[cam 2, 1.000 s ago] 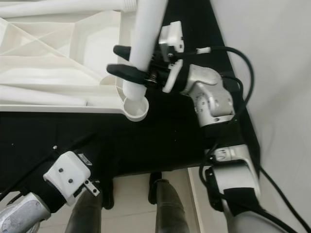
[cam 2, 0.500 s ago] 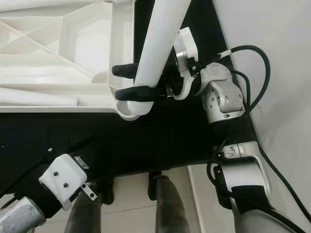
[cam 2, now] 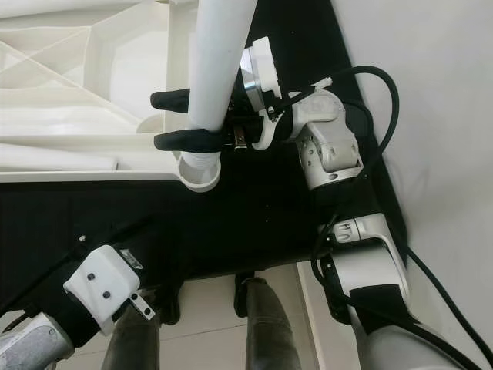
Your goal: Building children table
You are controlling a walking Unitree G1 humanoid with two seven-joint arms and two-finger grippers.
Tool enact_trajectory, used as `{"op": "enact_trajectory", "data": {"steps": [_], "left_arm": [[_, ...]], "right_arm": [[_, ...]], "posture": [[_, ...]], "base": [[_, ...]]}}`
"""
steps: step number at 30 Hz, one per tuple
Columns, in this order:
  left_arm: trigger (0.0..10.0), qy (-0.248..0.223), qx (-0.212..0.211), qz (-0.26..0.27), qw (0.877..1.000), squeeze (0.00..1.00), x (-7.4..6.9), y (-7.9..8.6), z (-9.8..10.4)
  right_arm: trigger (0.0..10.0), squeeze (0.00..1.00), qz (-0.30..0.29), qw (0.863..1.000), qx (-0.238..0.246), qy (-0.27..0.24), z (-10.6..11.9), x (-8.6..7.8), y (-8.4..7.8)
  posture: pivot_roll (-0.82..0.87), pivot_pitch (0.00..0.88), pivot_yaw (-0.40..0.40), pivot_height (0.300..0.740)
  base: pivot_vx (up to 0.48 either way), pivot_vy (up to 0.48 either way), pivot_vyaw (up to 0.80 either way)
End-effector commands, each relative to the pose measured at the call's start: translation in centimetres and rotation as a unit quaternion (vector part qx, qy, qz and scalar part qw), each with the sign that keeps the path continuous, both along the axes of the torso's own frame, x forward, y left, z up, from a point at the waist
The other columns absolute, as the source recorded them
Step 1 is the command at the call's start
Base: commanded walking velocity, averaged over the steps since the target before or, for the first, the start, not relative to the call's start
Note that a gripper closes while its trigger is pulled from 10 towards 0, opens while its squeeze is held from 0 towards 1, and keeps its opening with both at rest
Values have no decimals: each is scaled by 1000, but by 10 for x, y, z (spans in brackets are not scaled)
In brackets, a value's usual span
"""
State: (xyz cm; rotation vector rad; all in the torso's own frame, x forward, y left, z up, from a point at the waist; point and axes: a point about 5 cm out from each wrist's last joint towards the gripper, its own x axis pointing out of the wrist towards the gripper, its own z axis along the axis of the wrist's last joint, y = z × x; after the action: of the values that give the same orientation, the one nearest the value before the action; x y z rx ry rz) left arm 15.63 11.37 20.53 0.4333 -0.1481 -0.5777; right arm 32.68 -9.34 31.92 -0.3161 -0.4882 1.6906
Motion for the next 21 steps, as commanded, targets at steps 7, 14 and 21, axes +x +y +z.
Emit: {"op": "enact_trajectory", "data": {"steps": [7, 14, 21], "left_arm": [[10000, 14, 3, -3, 1000, 0, -4, -1, -4], [10000, 13, 2, -7, 1000, 0, -3, -3, -4], [10000, 14, 3, -6, 1000, 0, -3, -3, -3]], "right_arm": [[10000, 0, 65, 995, -72, 2, -19, -12, 1], [10000, 0, 60, 994, -87, -13, -29, -11, 9], [10000, 0, 30, 997, -65, -17, -26, -4, 20]], "posture": [[150, 540, -46, 740], [149, 540, -43, 740], [149, 546, -44, 740]], "base": [[0, 0, 0], [0, 0, 0], [0, 0, 0]]}}
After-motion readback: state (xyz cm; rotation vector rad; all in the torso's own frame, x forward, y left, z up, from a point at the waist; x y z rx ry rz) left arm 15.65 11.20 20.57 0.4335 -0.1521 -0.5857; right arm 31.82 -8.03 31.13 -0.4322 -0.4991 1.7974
